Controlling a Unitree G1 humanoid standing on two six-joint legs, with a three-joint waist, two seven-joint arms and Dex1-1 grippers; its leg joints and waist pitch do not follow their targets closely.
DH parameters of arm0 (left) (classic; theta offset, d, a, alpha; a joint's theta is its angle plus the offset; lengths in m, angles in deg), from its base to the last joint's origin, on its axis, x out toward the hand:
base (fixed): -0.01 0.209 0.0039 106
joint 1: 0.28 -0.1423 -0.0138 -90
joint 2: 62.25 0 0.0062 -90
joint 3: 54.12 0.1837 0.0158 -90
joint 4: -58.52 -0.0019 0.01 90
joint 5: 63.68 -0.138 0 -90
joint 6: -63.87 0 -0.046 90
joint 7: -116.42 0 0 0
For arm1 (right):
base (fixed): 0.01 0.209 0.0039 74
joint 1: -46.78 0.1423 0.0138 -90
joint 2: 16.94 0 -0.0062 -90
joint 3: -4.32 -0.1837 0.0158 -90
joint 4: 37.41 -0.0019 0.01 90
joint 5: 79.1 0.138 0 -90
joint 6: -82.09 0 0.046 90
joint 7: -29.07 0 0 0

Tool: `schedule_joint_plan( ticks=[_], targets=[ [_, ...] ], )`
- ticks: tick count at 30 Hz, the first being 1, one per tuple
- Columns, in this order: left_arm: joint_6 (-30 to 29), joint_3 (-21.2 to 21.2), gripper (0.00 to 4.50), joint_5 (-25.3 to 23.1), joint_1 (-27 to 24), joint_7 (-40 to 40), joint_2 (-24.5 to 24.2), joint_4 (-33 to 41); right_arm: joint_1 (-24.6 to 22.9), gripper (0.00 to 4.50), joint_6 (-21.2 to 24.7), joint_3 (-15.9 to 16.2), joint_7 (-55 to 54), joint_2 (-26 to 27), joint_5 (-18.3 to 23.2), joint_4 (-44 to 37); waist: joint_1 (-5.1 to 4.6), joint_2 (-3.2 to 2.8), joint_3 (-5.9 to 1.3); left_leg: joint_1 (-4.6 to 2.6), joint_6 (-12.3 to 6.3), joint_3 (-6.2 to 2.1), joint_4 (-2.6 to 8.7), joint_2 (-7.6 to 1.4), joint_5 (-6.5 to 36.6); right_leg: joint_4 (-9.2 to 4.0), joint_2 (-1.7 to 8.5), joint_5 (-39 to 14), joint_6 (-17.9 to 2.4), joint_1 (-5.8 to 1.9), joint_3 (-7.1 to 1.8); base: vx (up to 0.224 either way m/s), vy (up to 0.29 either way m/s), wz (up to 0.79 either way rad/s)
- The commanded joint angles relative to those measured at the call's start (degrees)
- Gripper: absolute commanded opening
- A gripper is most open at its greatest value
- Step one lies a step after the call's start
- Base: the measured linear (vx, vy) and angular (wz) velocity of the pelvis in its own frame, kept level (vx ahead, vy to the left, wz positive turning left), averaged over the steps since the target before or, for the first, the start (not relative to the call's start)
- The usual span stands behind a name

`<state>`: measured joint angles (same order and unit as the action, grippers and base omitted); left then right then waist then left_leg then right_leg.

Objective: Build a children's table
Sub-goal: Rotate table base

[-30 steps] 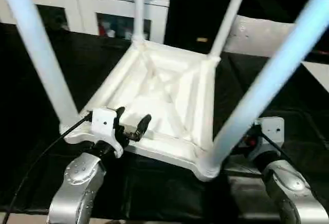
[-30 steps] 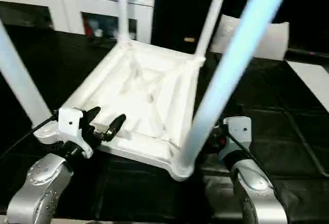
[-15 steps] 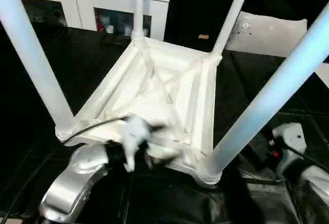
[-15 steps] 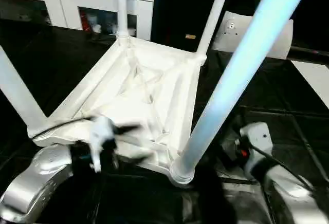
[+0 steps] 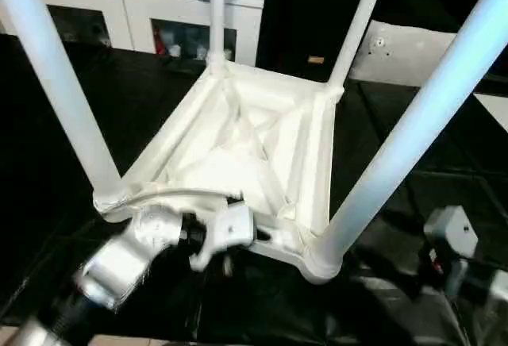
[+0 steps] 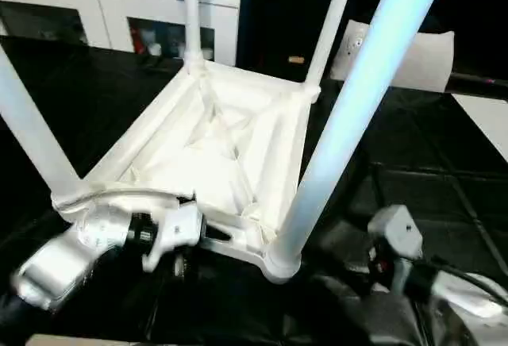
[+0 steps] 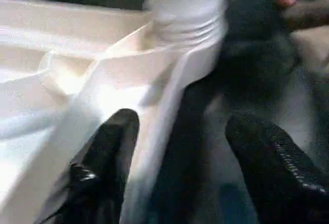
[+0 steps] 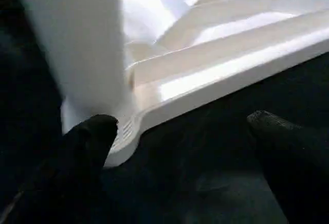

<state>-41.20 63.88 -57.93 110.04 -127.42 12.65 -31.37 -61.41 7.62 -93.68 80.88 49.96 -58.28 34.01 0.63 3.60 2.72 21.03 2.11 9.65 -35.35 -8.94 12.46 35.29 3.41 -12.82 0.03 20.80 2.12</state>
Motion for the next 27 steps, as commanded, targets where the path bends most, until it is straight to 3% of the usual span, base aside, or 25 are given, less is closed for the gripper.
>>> schedule_joint_plan(
  ticks=[1,4,6,7,9,10,16,27],
  targets=[
    [0.5,0.6,2.87,-0.5,1.0,-0.6,0.2,-0.6,-0.7,4.5,-0.4,-1.0,2.1,-1.3,0.7,-1.3,0.41,-0.16,-2.23,-0.65,-2.07,-1.89,5.21,-4.78,13.2,-4.83,5.5,-12.8,-11.2,-1.34,-3.03,0.0,0.0,0.0],
    [1.7,0.8,2.71,-1.1,3.3,-1.1,1.1,-3.7,-3.8,4.5,-0.3,-2.6,5.7,-4.3,1.3,-2.3,0.56,-0.24,-2.28,-0.54,-3.35,-1.87,5.13,-4.86,11.4,-4.61,5.52,-10.1,-12.2,-1.39,-2.94,0.0,0.0,0.0],
    [2.2,1.1,2.38,-1.3,4.3,-2.2,1.5,-5.4,-4.9,4.5,-0.3,-3.0,6.7,-5.4,1.5,-2.6,0.72,-0.19,-2.4,-0.48,-4.02,-1.89,5.07,-4.88,10.7,-4.53,5.54,-9.2,-12.9,-1.52,-2.83,0.0,0.0,0.0],
    [2.2,1.9,2.33,-1.9,5.2,-3.5,1.4,-6.5,-5.2,4.5,-0.2,-3.1,7.0,-5.9,1.8,-2.9,0.76,-0.69,-2.41,-0.58,-4.07,-1.93,5.08,-4.89,10.7,-4.46,5.59,-8.9,-13.3,-1.42,-2.8,0.0,0.0,0.0],
    [2.2,2.2,2.17,-2.2,5.4,-3.9,1.4,-6.9,-5.2,4.5,-0.2,-3.2,7.0,-6.0,1.9,-3.0,0.62,-0.42,-2.37,-0.62,-4.01,-1.94,5.18,-4.98,11.2,-4.51,5.52,-9.0,-13.6,-1.4,-2.77,0.0,0.0,0.0],
    [2.3,2.6,2.17,-2.3,6.1,-4.8,1.5,-7.8,-5.2,4.5,-0.2,-3.1,7.2,-6.2,2.1,-3.2,0.66,-0.68,-2.34,-0.63,-3.93,-1.89,5.15,-4.92,11.7,-4.56,5.58,-9.6,-13.8,-1.39,-2.79,0.0,0.0,0.0],
    [2.1,3.2,1.52,-2.4,7.0,-6.9,1.4,-8.6,-4.8,4.5,-0.1,-2.6,7.1,-6.1,2.2,-3.6,1.08,-0.68,-2.25,-0.77,-3.46,-1.84,5.21,-5.02,12.3,-4.73,5.66,-11.6,-13.7,-1.3,-2.83,0.0,0.0,0.0],
    [5.0,4.3,0.58,-5.8,8.9,-6.5,3.0,-12.9,-3.8,4.5,-0.2,-1.0,7.5,-5.9,2.0,-3.5,1.4,-0.6,-2.44,-0.66,-4.08,-1.86,5.12,-5.1,10.3,-4.38,5.77,-8.2,-14.1,-1.48,-2.77,0.0,0.0,0.0]
  ],
)
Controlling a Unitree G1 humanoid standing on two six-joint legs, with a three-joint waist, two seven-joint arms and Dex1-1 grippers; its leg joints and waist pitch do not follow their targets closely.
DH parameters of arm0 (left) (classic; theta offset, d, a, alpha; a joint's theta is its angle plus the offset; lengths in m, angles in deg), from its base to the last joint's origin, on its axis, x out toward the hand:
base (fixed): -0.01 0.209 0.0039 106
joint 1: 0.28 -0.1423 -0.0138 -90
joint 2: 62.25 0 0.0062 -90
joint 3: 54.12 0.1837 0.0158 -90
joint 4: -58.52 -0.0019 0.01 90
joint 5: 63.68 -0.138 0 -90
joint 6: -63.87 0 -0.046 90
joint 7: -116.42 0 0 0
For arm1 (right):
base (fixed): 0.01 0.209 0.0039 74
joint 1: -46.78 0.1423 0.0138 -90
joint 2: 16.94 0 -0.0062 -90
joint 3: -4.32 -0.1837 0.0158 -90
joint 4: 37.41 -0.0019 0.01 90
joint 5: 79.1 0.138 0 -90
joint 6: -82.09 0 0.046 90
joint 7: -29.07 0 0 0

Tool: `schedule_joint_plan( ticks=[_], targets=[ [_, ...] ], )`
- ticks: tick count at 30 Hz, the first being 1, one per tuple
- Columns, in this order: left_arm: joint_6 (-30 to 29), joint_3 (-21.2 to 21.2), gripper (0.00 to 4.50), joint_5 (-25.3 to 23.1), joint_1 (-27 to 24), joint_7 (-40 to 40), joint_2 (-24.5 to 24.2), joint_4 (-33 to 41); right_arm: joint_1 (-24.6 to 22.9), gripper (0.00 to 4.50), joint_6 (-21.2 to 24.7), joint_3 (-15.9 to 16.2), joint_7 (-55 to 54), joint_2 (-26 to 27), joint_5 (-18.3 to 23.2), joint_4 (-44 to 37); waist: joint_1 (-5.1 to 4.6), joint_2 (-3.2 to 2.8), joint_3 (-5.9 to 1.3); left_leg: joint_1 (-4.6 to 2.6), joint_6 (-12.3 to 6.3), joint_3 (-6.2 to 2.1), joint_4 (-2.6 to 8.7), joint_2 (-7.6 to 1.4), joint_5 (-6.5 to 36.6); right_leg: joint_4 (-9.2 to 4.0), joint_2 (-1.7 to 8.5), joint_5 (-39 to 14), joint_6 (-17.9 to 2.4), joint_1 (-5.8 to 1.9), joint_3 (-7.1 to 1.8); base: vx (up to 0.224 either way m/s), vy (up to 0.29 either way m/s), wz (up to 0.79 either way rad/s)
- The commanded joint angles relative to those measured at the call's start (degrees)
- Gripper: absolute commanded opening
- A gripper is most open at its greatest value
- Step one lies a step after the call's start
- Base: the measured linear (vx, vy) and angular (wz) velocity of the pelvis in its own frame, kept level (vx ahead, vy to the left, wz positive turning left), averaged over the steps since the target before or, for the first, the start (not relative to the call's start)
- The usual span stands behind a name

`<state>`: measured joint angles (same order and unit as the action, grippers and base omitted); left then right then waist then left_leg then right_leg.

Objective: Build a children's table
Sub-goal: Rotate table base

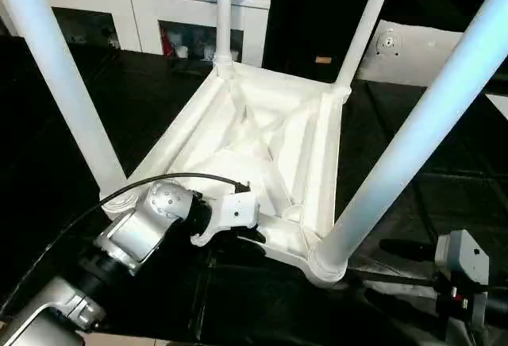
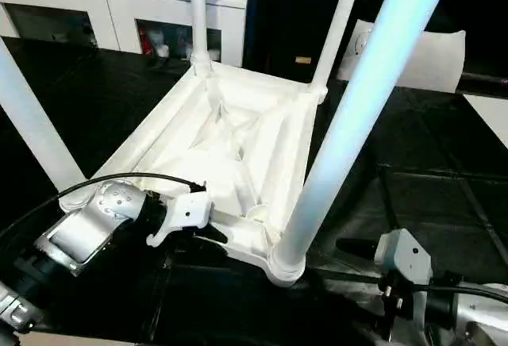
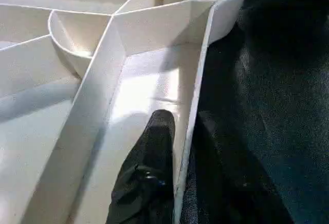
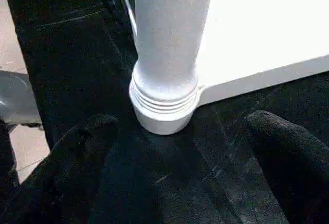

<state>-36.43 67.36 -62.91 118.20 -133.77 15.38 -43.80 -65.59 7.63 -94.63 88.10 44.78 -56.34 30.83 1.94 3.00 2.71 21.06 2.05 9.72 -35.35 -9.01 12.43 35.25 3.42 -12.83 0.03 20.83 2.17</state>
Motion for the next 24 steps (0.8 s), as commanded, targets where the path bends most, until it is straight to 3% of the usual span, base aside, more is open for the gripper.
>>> schedule_joint_plan(
  ticks=[1,4,8,12,16,17,20,21,23,24],
  targets=[
    [0.3,0.8,0.58,-0.8,0.8,-0.2,0.3,-0.6,0.5,4.5,-0.2,0.0,0.3,-0.7,0.1,-0.3,0.11,-0.03,-2.42,-0.7,-4.08,-1.93,5.14,-5.06,10.4,-4.34,5.8,-8.2,-14.2,-1.52,-2.83,0.0,0.0,0.0],
    [-0.3,1.0,0.44,-1.0,1.1,-1.0,0.8,-1.2,1.0,4.5,-0.2,0.3,0.3,-0.6,0.0,-0.4,0.1,0.0,-2.39,-0.74,-3.99,-1.91,5.12,-5.03,10.7,-4.45,5.84,-9.3,-14.2,-1.52,-2.84,0.0,0.0,0.0],
    [-4.4,-1.2,0.1,2.2,-0.6,-1.3,1.1,1.2,1.6,4.5,-0.2,0.9,0.5,-0.4,0.3,-0.6,0.02,-0.26,-2.51,-0.72,-3.95,-1.91,5.1,-5.01,10.0,-4.12,5.86,-7.5,-14.9,-1.65,-2.8,0.0,0.0,0.0],
    [-6.8,-3.3,0.02,3.6,-3.5,0.5,0.3,3.8,2.0,4.5,-0.3,1.6,0.4,-0.1,0.2,-0.7,-0.4,-0.11,-2.52,-0.47,-5.05,-1.89,4.96,-4.97,8.9,-4.03,5.82,-5.6,-15.5,-1.84,-2.8,0.0,0.0,0.0],
    [-9.7,-6.3,0.02,5.2,-8.2,3.6,-0.5,8.2,2.3,4.5,-0.4,2.3,0.3,0.2,0.0,-0.5,-1.4,0.11,-2.22,0.03,-5.42,-1.99,5.14,-4.74,9.8,-4.45,5.72,-10.3,-14.4,-1.98,-2.65,0.0,0.0,0.0],
    [-10.8,-7.4,0.02,5.6,-9.8,4.6,-0.6,10.0,2.6,4.5,-0.5,2.5,0.3,0.3,-0.1,-0.3,-1.41,0.22,-2.23,-0.22,-5.43,-1.85,5.08,-4.69,10.4,-4.66,5.6,-11.8,-14.0,-1.73,-2.63,0.0,0.0,0.0],
    [-13.5,-9.2,0.02,5.7,-13.0,7.3,-0.7,13.8,3.1,4.5,-0.7,2.9,0.5,0.5,-0.2,0.2,-2.3,0.02,-2.1,-0.05,-5.04,-1.98,5.09,-4.66,11.5,-4.94,5.59,-15.4,-13.0,-1.6,-2.7,0.0,0.0,0.0],
    [-15.3,-10.4,0.02,5.6,-14.8,9.3,-0.4,16.1,3.6,4.5,-0.8,3.1,0.6,0.5,-0.3,0.5,-2.35,0.41,-2.09,-0.03,-5.08,-1.98,5.11,-4.62,11.7,-5.08,5.57,-16.5,-12.6,-1.59,-2.65,0.0,0.0,0.0],
    [-18.4,-12.4,0.02,5.3,-17.3,12.7,0.3,19.4,4.5,4.5,-1.0,3.6,0.7,0.5,-0.4,1.0,-2.71,0.22,-2.1,0.11,-5.07,-2.11,5.06,-4.62,11.1,-4.98,5.65,-16.3,-12.7,-1.62,-2.65,0.0,0.0,0.0],
    [-20.1,-14.1,0.02,5.0,-18.4,15.2,1.3,20.8,5.2,4.5,-1.3,4.0,0.7,0.5,-0.7,1.5,-2.79,0.51,-2.06,0.0,-5.21,-1.99,5.02,-4.57,11.3,-5.17,5.54,-16.9,-12.5,-1.47,-2.67,0.0,0.0,0.0]
  ],
)
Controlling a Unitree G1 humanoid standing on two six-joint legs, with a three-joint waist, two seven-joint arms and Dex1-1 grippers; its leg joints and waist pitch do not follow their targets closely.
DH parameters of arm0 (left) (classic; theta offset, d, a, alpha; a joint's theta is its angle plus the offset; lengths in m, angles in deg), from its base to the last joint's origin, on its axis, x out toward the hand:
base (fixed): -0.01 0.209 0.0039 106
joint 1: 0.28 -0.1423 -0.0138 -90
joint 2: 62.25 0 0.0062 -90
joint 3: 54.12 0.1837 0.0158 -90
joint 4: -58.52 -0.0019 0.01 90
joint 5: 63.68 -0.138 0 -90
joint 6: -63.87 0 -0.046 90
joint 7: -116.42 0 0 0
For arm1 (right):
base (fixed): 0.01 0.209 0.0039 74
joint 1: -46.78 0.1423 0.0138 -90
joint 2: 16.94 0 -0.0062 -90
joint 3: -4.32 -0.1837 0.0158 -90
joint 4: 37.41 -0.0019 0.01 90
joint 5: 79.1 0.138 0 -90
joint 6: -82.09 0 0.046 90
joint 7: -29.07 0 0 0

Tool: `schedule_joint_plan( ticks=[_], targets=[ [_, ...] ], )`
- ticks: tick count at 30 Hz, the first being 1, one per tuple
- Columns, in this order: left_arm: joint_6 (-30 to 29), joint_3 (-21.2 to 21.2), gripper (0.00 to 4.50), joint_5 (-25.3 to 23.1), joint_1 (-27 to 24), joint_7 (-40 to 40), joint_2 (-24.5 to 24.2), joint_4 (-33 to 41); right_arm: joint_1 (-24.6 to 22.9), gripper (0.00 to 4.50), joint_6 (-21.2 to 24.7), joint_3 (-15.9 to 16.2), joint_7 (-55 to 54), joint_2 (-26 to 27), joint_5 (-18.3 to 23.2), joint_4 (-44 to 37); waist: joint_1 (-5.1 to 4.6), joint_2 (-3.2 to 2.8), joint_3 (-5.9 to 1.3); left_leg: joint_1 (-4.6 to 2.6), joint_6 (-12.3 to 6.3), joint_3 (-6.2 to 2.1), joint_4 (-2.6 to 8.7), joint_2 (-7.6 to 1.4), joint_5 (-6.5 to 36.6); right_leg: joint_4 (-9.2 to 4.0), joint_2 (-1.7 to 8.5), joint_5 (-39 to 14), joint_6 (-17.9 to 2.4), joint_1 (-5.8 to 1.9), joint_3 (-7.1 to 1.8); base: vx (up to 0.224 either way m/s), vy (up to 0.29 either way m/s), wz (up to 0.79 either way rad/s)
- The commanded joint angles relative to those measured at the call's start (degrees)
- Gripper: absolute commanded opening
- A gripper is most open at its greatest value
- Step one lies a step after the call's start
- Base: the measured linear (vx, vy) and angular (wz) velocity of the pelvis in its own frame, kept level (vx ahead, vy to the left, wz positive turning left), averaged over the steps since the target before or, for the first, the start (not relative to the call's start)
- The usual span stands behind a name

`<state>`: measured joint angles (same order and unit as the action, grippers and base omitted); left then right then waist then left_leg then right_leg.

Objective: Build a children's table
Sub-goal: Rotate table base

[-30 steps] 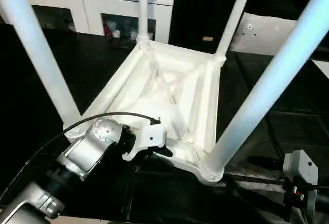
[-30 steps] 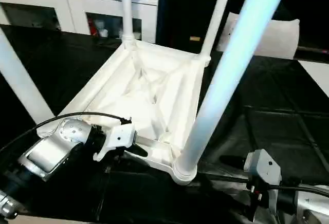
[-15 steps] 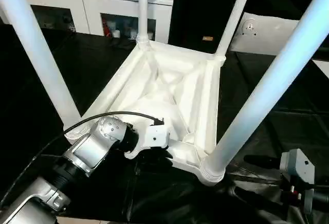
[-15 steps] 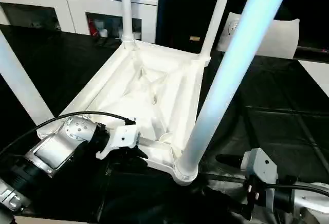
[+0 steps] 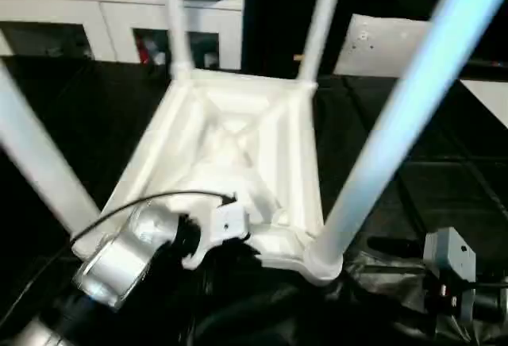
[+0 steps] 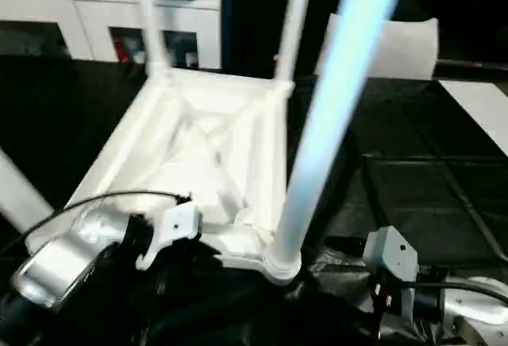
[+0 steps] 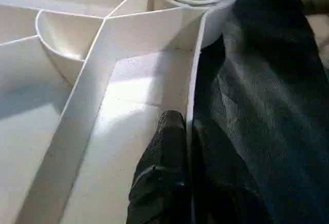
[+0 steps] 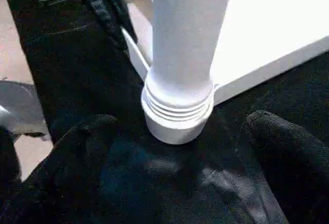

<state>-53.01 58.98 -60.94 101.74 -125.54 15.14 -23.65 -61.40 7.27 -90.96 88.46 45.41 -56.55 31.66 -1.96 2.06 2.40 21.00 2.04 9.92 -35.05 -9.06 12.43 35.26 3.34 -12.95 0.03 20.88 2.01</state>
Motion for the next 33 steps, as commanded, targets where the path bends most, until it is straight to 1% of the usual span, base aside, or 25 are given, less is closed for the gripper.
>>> schedule_joint_plan(
  ticks=[1,2,3,4,5,6,7,8,11,15,16,17,18,19,21,22,23,24,25,26,28,29,31,32,33],
  targets=[
    [-3.5,-5.7,0.02,3.0,-2.0,7.0,1.5,0.6,1.0,4.5,-0.9,0.4,0.3,-0.1,-0.5,0.7,1.08,1.24,-1.63,0.01,-5.28,-2.17,4.68,-4.45,11.5,-5.26,5.57,-17.7,-12.3,-1.36,-2.52,0.0,0.0,0.0],
    [-4.5,-6.2,0.02,3.0,-2.3,7.9,2.0,1.2,1.3,4.5,-1.0,0.6,0.3,0.0,-0.6,0.8,1.15,1.17,-1.65,-0.21,-5.22,-2.05,4.58,-4.41,11.9,-5.37,5.46,-18.2,-12.1,-1.17,-2.56,0.0,0.0,0.0],
    [-5.1,-6.6,0.02,2.9,-2.5,8.5,2.3,1.6,1.6,4.5,-1.2,0.8,0.3,0.0,-0.7,1.0,1.14,1.17,-1.66,-0.13,-5.15,-2.1,4.59,-4.34,12.0,-5.44,5.43,-18.8,-11.8,-1.24,-2.53,0.0,0.0,0.0],
    [-6.7,-7.3,0.02,2.7,-2.6,9.7,2.8,2.2,2.0,4.5,-1.3,1.1,0.1,0.2,-0.9,1.1,1.22,1.36,-1.65,-0.07,-5.04,-2.08,4.61,-4.31,12.1,-5.47,5.33,-19.2,-11.3,-1.2,-2.52,0.0,0.0,0.0],
    [-7.7,-7.7,0.02,2.2,-2.5,10.7,3.2,2.6,2.3,4.5,-1.4,1.5,0.0,0.4,-1.2,1.2,1.23,1.25,-1.74,-0.01,-5.06,-2.19,4.63,-4.29,11.5,-5.35,5.36,-18.6,-11.3,-1.26,-2.45,0.0,0.0,0.0],
    [-8.2,-7.9,0.02,2.0,-2.5,11.2,3.4,2.8,2.5,4.5,-1.4,1.7,-0.1,0.5,-1.3,1.3,1.2,1.44,-1.72,0.02,-5.18,-2.17,4.68,-4.35,11.5,-5.37,5.33,-18.5,-11.2,-1.23,-2.47,0.0,0.0,0.0],
    [-8.7,-8.1,0.02,1.8,-2.5,11.5,3.5,3.1,2.7,4.5,-1.5,1.8,-0.1,0.6,-1.4,1.4,1.29,1.26,-1.85,-0.04,-5.34,-2.19,4.61,-4.36,10.8,-5.21,5.35,-17.3,-11.3,-1.26,-2.48,0.0,0.0,0.0],
    [-8.8,-8.3,0.02,1.6,-2.4,12.1,3.8,3.0,2.8,4.5,-1.5,1.9,-0.2,0.7,-1.5,1.4,1.32,1.27,-1.79,-0.01,-5.52,-2.18,4.65,-4.36,10.6,-5.24,5.29,-16.8,-11.4,-1.23,-2.47,0.0,0.0,0.0],
    [-8.7,-8.5,0.02,1.3,-2.3,12.8,4.2,3.2,3.1,4.5,-1.7,2.3,-0.3,0.9,-1.6,1.7,1.91,1.41,-1.96,-0.15,-6.78,-2.02,4.51,-4.43,8.5,-4.89,5.28,-12.3,-12.0,-1.3,-2.47,0.0,0.0,0.0],
    [-6.0,-8.4,0.02,1.1,-1.9,13.1,4.7,2.6,4.0,4.5,-2.0,3.2,-0.5,1.2,-2.0,2.2,2.38,1.42,-2.13,-0.26,-7.66,-1.96,4.51,-4.54,6.9,-4.51,5.28,-8.8,-12.8,-1.36,-2.39,0.0,0.0,0.0],
    [-4.2,-7.9,0.02,1.5,-1.3,12.2,4.7,1.7,4.8,4.5,-2.2,3.7,-1.0,1.6,-2.5,2.7,2.44,1.76,-2.07,-0.21,-7.85,-1.92,4.48,-4.47,6.9,-4.48,5.29,-8.7,-12.8,-1.35,-2.37,0.0,0.0,0.0],
    [-0.5,-6.9,0.02,1.6,-0.3,9.9,4.1,-0.2,6.2,4.5,-2.3,4.4,-2.0,2.4,-3.3,3.6,2.59,1.61,-2.12,-0.32,-7.7,-1.91,4.48,-4.52,6.9,-4.47,5.33,-8.6,-12.9,-1.33,-2.4,0.0,0.0,0.0],
    [-0.5,-6.9,0.02,1.6,-0.3,9.9,4.1,-0.2,6.2,4.5,-2.3,4.4,-2.0,2.4,-3.3,3.6,2.73,1.83,-2.04,-0.42,-7.6,-1.81,4.51,-4.43,7.1,-4.59,5.26,-9.4,-12.6,-1.15,-2.42,0.0,0.0,0.0],
    [2.6,-6.3,0.02,1.8,0.6,7.7,3.4,-2.6,8.0,4.5,-1.8,5.2,-4.0,3.6,-4.7,4.9,2.83,1.83,-1.96,-0.57,-7.14,-1.88,4.57,-4.49,7.2,-4.62,5.23,-9.6,-12.7,-1.0,-2.36,0.0,0.0,0.0],
    [6.1,-5.6,0.02,1.2,2.8,4.5,1.7,-7.3,11.1,4.5,-1.9,6.6,-6.3,6.7,-5.3,6.8,2.76,1.79,-1.94,-0.73,-6.11,-1.74,4.68,-4.43,8.2,-4.64,5.16,-10.4,-12.6,-0.87,-2.4,0.0,0.0,0.0],
    [6.8,-5.5,0.02,1.1,3.4,3.7,1.1,-8.6,11.8,4.5,-1.9,6.9,-6.8,7.6,-5.1,7.3,2.73,2.04,-1.91,-0.65,-5.99,-1.71,4.68,-4.26,8.7,-4.72,5.17,-11.1,-12.4,-0.85,-2.4,0.0,0.0,0.0],
    [6.8,-5.5,0.02,1.1,3.4,3.6,1.0,-8.7,11.9,4.5,-1.9,7.0,-6.9,7.8,-5.1,7.3,3.08,1.92,-1.88,-0.85,-5.03,-1.58,4.64,-4.37,9.7,-4.78,5.34,-12.5,-12.0,-0.77,-2.58,0.0,0.0,0.0],
    [6.8,-5.6,0.02,1.2,3.9,2.9,0.6,-9.5,12.6,4.5,-2.2,7.4,-7.0,8.4,-5.1,8.0,3.39,1.74,-1.84,-0.95,-4.72,-1.62,4.7,-4.48,9.7,-4.79,5.43,-13.0,-11.8,-0.79,-2.59,0.0,0.0,0.0],
    [6.7,-5.6,0.02,1.3,4.0,2.7,0.5,-9.7,12.8,4.5,-2.3,7.5,-7.1,8.5,-5.2,8.2,3.7,1.89,-1.88,-0.87,-4.27,-1.65,4.88,-4.62,9.4,-4.59,5.49,-13.1,-11.6,-0.91,-2.57,0.0,0.0,0.0],
    [6.6,-5.5,0.02,1.3,4.4,2.1,0.0,-10.0,13.4,4.5,-2.6,7.9,-7.2,8.8,-5.5,9.2,3.94,1.81,-1.95,-0.94,-4.02,-1.6,4.9,-4.69,9.2,-4.58,5.49,-12.7,-11.7,-0.89,-2.55,0.0,0.0,0.0],
    [7.7,-5.0,0.02,0.9,5.0,0.6,-1.1,-10.9,14.7,4.5,-3.4,8.2,-7.9,9.8,-6.1,10.8,3.93,1.87,-1.98,-0.85,-3.43,-1.63,5.04,-4.69,9.0,-4.29,5.35,-11.3,-12.0,-0.89,-2.48,0.0,0.0,0.0],
    [8.4,-4.7,0.02,0.8,5.2,-0.3,-1.5,-11.3,15.2,4.5,-3.5,8.3,-8.1,10.2,-6.2,11.3,4.04,2.16,-1.97,-0.87,-3.36,-1.6,5.03,-4.66,8.9,-4.31,5.43,-11.1,-11.9,-0.86,-2.48,0.0,0.0,0.0],
    [10.4,-4.4,0.02,0.7,5.5,-1.6,-2.1,-12.1,15.8,4.5,-3.7,8.3,-8.4,10.9,-6.3,11.9,3.98,2.12,-2.03,-0.89,-2.92,-1.57,5.09,-4.63,9.8,-4.35,5.45,-11.1,-11.9,-0.87,-2.54,0.0,0.0,0.0],
    [13.0,-4.2,0.02,0.5,5.8,-2.5,-2.2,-13.2,16.1,4.5,-3.8,8.4,-8.4,11.0,-6.3,12.2,4.09,2.7,-1.99,-0.81,-3.0,-1.6,5.07,-4.59,9.8,-4.39,5.5,-11.8,-11.5,-0.92,-2.54,0.0,0.0,0.0],
    [17.1,-3.5,0.02,0.3,6.6,-4.3,-2.5,-15.2,16.2,4.5,-4.0,8.7,-8.3,11.3,-6.5,12.4,4.12,2.58,-2.06,-0.9,-2.87,-1.53,5.06,-4.64,9.7,-4.32,5.51,-11.6,-11.4,-0.93,-2.56,0.0,0.0,0.0]
  ],
)
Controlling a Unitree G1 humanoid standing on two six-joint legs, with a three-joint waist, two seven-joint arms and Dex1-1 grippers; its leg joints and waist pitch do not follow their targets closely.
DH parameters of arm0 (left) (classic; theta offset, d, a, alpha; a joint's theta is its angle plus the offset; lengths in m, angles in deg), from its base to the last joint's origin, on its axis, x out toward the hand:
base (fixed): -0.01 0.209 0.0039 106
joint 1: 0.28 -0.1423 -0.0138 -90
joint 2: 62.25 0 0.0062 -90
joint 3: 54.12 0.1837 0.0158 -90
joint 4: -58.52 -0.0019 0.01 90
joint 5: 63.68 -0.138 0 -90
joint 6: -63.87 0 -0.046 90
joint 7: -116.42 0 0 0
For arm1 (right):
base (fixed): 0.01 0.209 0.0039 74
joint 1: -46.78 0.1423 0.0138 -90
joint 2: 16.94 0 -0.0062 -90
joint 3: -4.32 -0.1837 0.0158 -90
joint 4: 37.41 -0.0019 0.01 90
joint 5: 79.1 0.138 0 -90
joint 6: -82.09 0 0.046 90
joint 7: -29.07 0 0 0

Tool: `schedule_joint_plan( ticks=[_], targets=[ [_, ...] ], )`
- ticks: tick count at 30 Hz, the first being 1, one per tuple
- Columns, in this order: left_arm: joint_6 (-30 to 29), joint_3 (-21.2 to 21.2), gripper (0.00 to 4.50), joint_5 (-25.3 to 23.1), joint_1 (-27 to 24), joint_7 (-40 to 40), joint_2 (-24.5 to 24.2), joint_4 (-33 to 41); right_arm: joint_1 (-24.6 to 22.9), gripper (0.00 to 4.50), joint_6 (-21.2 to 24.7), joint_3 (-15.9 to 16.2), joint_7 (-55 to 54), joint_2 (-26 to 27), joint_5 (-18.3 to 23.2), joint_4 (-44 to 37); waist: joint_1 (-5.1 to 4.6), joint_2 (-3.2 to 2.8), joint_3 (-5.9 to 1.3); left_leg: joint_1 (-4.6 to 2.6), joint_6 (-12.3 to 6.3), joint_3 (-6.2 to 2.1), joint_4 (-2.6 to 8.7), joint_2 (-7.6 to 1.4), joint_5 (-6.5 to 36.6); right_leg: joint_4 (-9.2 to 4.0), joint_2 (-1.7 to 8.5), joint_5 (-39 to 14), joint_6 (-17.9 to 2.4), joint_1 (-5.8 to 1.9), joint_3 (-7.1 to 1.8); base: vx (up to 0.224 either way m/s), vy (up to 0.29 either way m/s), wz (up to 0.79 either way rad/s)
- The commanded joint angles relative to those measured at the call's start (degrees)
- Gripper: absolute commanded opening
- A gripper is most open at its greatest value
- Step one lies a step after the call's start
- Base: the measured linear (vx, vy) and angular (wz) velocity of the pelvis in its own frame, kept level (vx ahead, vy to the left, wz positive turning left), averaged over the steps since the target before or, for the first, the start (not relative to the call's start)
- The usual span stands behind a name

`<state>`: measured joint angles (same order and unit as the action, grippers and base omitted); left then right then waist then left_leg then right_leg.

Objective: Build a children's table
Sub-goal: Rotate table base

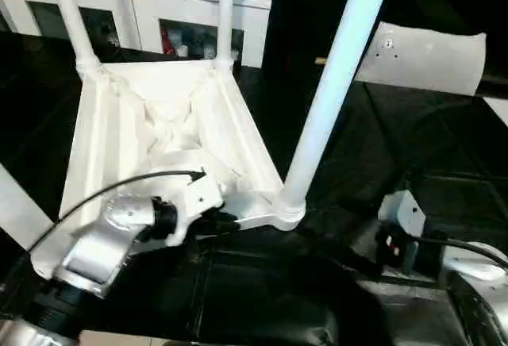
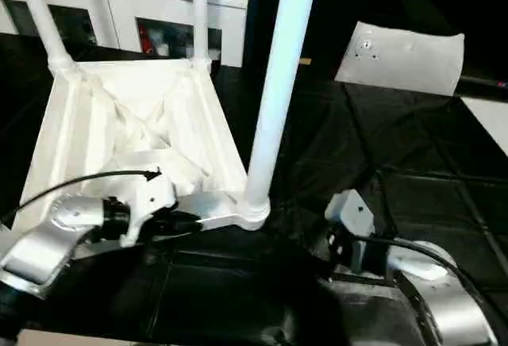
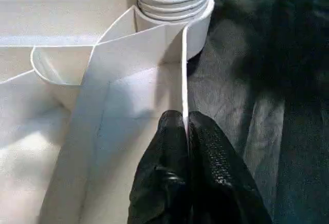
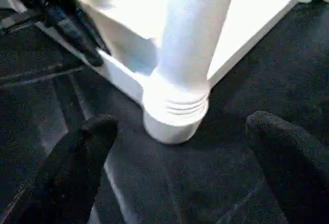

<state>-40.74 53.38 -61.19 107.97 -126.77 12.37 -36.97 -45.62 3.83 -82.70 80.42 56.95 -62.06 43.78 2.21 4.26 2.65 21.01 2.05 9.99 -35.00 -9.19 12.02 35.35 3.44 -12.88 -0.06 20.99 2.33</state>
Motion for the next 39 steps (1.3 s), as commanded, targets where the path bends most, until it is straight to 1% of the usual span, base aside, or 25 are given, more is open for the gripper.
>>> schedule_joint_plan(
  ticks=[1,4,6,7,8,9,10,12,13,14,15,16,17,18,19,20,23,25,28,29,31,32,35,36,39],
  targets=[
    [4.8,2.1,0.02,0.5,0.3,-3.1,0.3,-1.8,0.4,4.5,-0.5,0.4,-0.2,-0.3,-1.0,0.3,0.08,0.45,-2.34,-0.85,-2.96,-1.59,4.99,-4.49,9.8,-4.46,5.41,-11.6,-10.9,-1.07,-2.91,0.0,0.0,0.0],
    [12.5,3.8,0.02,0.5,1.8,-7.8,0.2,-5.2,0.4,4.5,-1.1,1.0,-0.1,0.0,-1.2,0.8,0.13,0.54,-2.53,-0.92,-3.19,-1.53,4.9,-4.56,8.1,-4.07,5.4,-8.4,-11.4,-1.06,-2.84,0.0,0.0,0.0],
    [13.9,4.2,0.02,0.7,2.3,-9.2,0.3,-5.7,0.4,4.5,-1.3,1.1,-0.1,0.1,-1.1,0.9,0.39,0.6,-2.5,-0.98,-3.5,-1.45,4.86,-4.54,7.8,-4.06,5.47,-7.8,-11.6,-1.07,-2.9,0.0,0.0,0.0],
    [15.9,4.7,0.02,0.4,3.2,-10.6,0.0,-6.9,0.3,4.5,-1.4,1.1,0.0,0.2,-1.0,0.8,0.66,0.21,-2.44,-1.06,-3.44,-1.47,4.92,-4.59,7.9,-4.09,5.5,-7.8,-11.8,-1.0,-2.9,0.0,0.0,0.0],
    [16.2,4.8,0.02,0.2,3.5,-10.7,-0.1,-7.3,0.3,4.5,-1.5,1.1,0.0,0.2,-1.0,0.7,0.72,0.33,-2.49,-1.12,-3.29,-1.4,4.92,-4.65,8.1,-4.05,5.44,-7.7,-11.8,-0.99,-2.9,0.0,0.0,0.0],
    [16.6,4.9,0.02,-0.1,3.8,-10.8,-0.2,-7.8,0.2,4.5,-1.5,1.1,0.1,0.2,-1.0,0.7,1.04,0.29,-2.45,-1.23,-3.01,-1.37,4.96,-4.72,8.4,-4.02,5.45,-7.6,-12.0,-0.93,-2.89,0.0,0.0,0.0],
    [17.2,4.8,0.02,-0.4,4.4,-10.8,-0.4,-8.8,0.1,4.5,-1.6,1.1,0.1,0.3,-1.0,0.6,1.28,0.04,-2.41,-1.34,-2.67,-1.36,5.02,-4.72,9.1,-3.99,5.45,-8.0,-12.2,-0.86,-2.9,0.0,0.0,0.0],
    [19.0,4.1,0.02,-1.4,5.6,-9.0,-0.5,-11.6,-0.1,4.5,-1.8,1.2,0.0,0.4,-1.0,0.5,1.49,-0.14,-2.37,-1.41,-1.85,-1.39,5.19,-4.8,10.4,-4.05,5.47,-9.0,-12.1,-0.85,-2.9,0.0,0.0,0.0],
    [18.6,3.4,0.02,-1.5,5.9,-8.0,-0.5,-12.7,-0.3,4.5,-1.7,1.2,-0.1,0.6,-1.0,0.3,1.55,-0.22,-2.39,-1.25,-1.24,-1.5,5.32,-4.82,11.2,-4.1,5.6,-9.7,-11.9,-1.03,-2.9,0.0,0.0,0.0],
    [18.2,2.9,0.02,-1.5,6.1,-7.4,-0.6,-13.3,-0.5,4.5,-1.6,1.1,-0.2,0.7,-1.0,0.1,1.5,-0.07,-2.43,-1.2,-1.0,-1.49,5.34,-4.78,11.3,-4.12,5.57,-9.7,-11.8,-1.07,-2.91,0.0,0.0,0.0],
    [17.1,1.9,0.02,-0.5,6.2,-7.5,-0.3,-13.8,-0.6,4.5,-1.7,1.3,-0.6,0.9,-1.1,0.0,1.45,-0.02,-2.35,-1.13,-0.65,-1.57,5.43,-4.78,12.0,-4.17,5.66,-10.6,-11.6,-1.07,-2.91,0.0,0.0,0.0],
    [15.8,0.6,0.02,0.7,6.0,-7.1,0.0,-13.7,-0.8,4.5,-1.8,1.4,-1.0,1.2,-1.2,-0.2,1.35,-0.16,-2.31,-1.19,-0.17,-1.57,5.46,-4.78,12.8,-4.26,5.72,-11.9,-11.5,-1.0,-2.96,0.0,0.0,0.0],
    [15.3,-0.1,0.28,1.1,5.9,-6.7,0.2,-13.5,-0.9,4.5,-1.7,1.4,-1.2,1.3,-1.2,-0.4,1.1,0.03,-2.28,-1.09,-0.02,-1.64,5.48,-4.75,13.2,-4.38,5.71,-12.8,-11.4,-1.01,-2.96,0.0,0.0,0.0],
    [15.0,-0.6,0.44,1.7,5.7,-6.9,0.4,-13.3,-1.0,4.5,-1.7,1.4,-1.3,1.4,-1.1,-0.5,1.06,0.03,-2.22,-1.05,-0.02,-1.66,5.51,-4.73,13.6,-4.5,5.75,-13.6,-11.3,-1.0,-2.98,0.0,0.0,0.0],
    [13.5,-1.1,0.44,2.7,5.6,-7.1,0.7,-12.8,-1.1,4.5,-1.6,1.4,-1.4,1.5,-1.1,-0.6,0.99,-0.04,-2.2,-1.15,0.2,-1.64,5.48,-4.75,14.2,-4.6,5.8,-15.0,-11.1,-0.88,-3.04,0.0,0.0,0.0],
    [11.8,-1.6,0.58,3.8,5.3,-7.3,0.9,-12.0,-1.3,4.5,-1.6,1.5,-1.5,1.6,-1.0,-0.8,0.95,-0.02,-2.18,-1.12,0.18,-1.66,5.47,-4.73,14.4,-4.67,5.78,-15.5,-11.1,-0.86,-3.05,0.0,0.0,0.0],
    [10.4,-2.2,0.87,4.7,4.7,-6.0,1.6,-10.1,-1.8,4.5,-1.4,1.6,-1.5,1.6,-1.0,-1.2,0.99,-0.09,-2.27,-1.08,0.12,-1.71,5.47,-4.88,14.0,-4.58,5.73,-14.3,-11.5,-0.85,-3.02,0.0,0.0,0.0],
    [7.9,-1.3,0.94,4.5,4.5,-5.2,1.9,-8.6,-2.1,4.5,-1.5,1.7,-1.5,1.7,-1.0,-1.4,0.91,-0.1,-2.3,-1.05,-0.07,-1.69,5.51,-4.94,13.2,-4.3,5.59,-11.7,-12.1,-0.9,-2.97,0.0,0.0,0.0],
    [4.8,-0.2,1.3,2.7,4.5,-3.3,2.8,-7.6,-2.2,4.5,-1.5,1.8,-1.6,1.8,-1.2,-1.4,0.9,-0.14,-2.39,-1.05,-0.62,-1.57,5.36,-4.87,11.6,-4.06,5.49,-8.6,-12.9,-1.04,-2.97,0.0,0.0,0.0],
    [3.0,0.1,1.35,1.8,4.6,-2.0,3.6,-7.0,-2.2,4.5,-1.6,1.8,-1.8,2.0,-1.3,-1.3,0.99,-0.26,-2.37,-1.08,-0.87,-1.56,5.33,-4.87,11.2,-4.07,5.5,-8.0,-13.1,-1.06,-2.98,0.0,0.0,0.0],
    [2.1,0.5,1.51,0.4,4.8,0.9,5.2,-6.6,-2.1,4.5,-1.6,1.8,-2.2,2.3,-1.5,-1.2,1.02,-0.21,-2.37,-1.16,-0.87,-1.55,5.32,-4.94,11.1,-4.06,5.5,-7.5,-13.4,-1.07,-2.95,0.0,0.0,0.0],
    [2.1,0.5,1.51,0.2,4.9,1.2,5.3,-6.6,-2.1,4.5,-1.6,1.8,-2.3,2.3,-1.5,-1.2,1.08,-0.31,-2.31,-1.12,-0.79,-1.57,5.34,-4.93,11.5,-4.13,5.48,-7.7,-13.4,-1.1,-2.94,0.0,0.0,0.0],
    [0.8,1.2,1.51,0.2,5.2,1.2,5.4,-6.6,-2.2,4.5,-1.5,1.8,-2.4,2.4,-1.5,-1.4,1.12,-0.15,-2.21,-0.99,-0.43,-1.68,5.46,-4.82,13.0,-4.49,5.6,-10.8,-12.5,-1.22,-2.99,0.0,0.0,0.0],
    [-0.6,1.7,1.51,1.6,4.9,-0.2,5.3,-5.2,-2.3,4.5,-1.6,1.9,-2.5,2.4,-1.6,-1.4,1.13,-0.28,-2.19,-1.1,-0.23,-1.72,5.47,-4.8,13.7,-4.63,5.61,-12.2,-12.1,-1.12,-3.02,0.0,0.0,0.0],
    [-2.0,2.2,1.51,2.3,4.8,-1.3,5.0,-4.1,-2.3,4.5,-1.7,1.9,-2.6,2.4,-1.8,-1.1,1.09,-0.27,-2.21,-1.09,0.07,-1.73,5.51,-4.81,13.8,-4.65,5.55,-12.7,-11.8,-1.03,-3.06,0.0,0.0,0.0]
  ],
)
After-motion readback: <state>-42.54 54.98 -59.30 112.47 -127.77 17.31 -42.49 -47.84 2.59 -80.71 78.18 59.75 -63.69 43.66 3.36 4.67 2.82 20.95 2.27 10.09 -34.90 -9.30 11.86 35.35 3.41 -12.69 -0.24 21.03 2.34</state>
